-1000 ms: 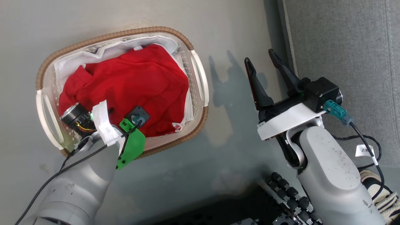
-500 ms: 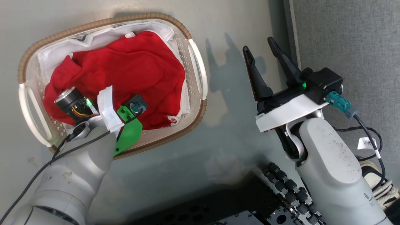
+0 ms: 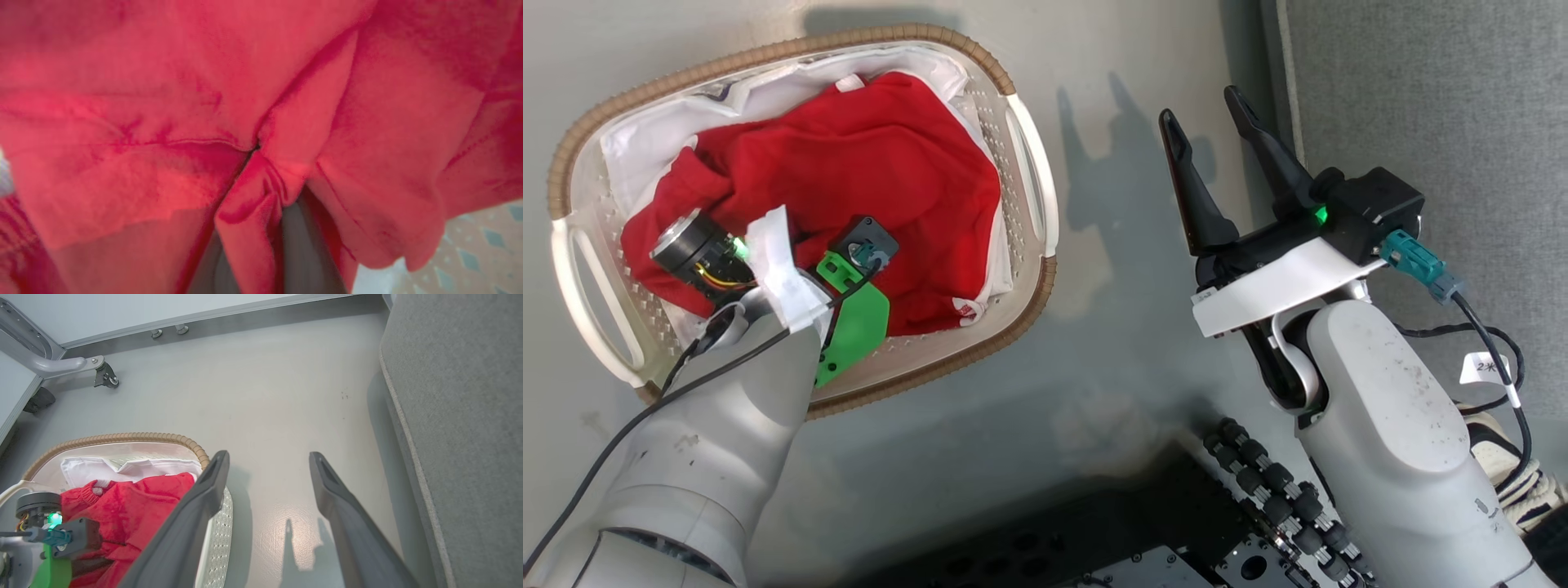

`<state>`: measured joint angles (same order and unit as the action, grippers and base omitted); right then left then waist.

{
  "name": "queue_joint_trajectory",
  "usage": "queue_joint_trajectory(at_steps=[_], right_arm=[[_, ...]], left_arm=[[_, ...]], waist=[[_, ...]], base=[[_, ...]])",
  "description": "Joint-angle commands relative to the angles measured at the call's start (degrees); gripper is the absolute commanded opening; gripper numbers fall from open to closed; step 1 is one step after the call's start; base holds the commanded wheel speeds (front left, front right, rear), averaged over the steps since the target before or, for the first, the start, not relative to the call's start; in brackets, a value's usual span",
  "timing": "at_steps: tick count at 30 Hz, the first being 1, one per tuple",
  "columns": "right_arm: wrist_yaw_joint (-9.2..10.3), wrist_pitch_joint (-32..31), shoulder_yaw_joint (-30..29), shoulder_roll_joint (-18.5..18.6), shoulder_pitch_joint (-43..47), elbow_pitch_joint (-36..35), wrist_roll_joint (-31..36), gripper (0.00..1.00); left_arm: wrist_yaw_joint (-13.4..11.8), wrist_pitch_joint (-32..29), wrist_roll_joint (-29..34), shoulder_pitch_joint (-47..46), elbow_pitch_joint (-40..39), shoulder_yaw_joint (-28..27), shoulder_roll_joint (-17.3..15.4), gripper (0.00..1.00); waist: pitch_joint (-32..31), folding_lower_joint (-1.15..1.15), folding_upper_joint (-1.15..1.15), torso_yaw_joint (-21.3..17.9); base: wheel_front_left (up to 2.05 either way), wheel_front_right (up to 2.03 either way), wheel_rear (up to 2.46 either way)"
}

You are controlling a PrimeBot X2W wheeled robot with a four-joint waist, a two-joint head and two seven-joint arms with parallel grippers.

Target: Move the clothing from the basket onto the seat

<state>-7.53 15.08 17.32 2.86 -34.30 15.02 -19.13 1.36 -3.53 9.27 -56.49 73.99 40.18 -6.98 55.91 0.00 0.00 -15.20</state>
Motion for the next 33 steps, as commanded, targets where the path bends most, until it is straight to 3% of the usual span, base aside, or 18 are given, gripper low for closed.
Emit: queue_joint_trajectory(at_steps=[1,9,22,29,33], right_arm=[[0.08,0.1,-0.2,0.2,-0.2,0.2,-0.2,1.0],[0.08,0.1,-1.2,0.2,1.6,1.4,0.7,1.0],[0.08,0.1,-4.8,0.2,8.3,3.5,6.4,1.0],[0.08,0.1,-5.6,0.2,13.0,5.3,10.2,1.0],[0.08,0.1,-5.5,0.2,15.5,5.9,11.4,1.0]], left_arm=[[-0.5,0.8,-0.7,0.9,0.0,-0.4,-0.2,0.0],[0.0,7.9,-4.5,3.7,-0.1,-2.3,0.0,0.0],[0.9,18.0,-12.2,10.8,-1.3,-6.0,3.6,0.0],[1.4,18.8,-17.2,16.7,-9.5,-6.6,4.1,0.0],[0.4,18.8,-20.0,20.9,-16.2,-6.6,4.0,0.0]], waist=[[-0.9,0.0,0.0,0.1],[-6.9,0.0,0.0,1.0],[-20.6,0.0,0.0,5.2],[-28.3,0.0,0.0,8.1],[-32.4,0.0,0.0,9.4]], base=[[0.0,0.0,0.0],[0.0,0.0,0.0],[0.0,0.0,0.0],[0.0,0.0,0.0],[0.0,0.0,0.0]])
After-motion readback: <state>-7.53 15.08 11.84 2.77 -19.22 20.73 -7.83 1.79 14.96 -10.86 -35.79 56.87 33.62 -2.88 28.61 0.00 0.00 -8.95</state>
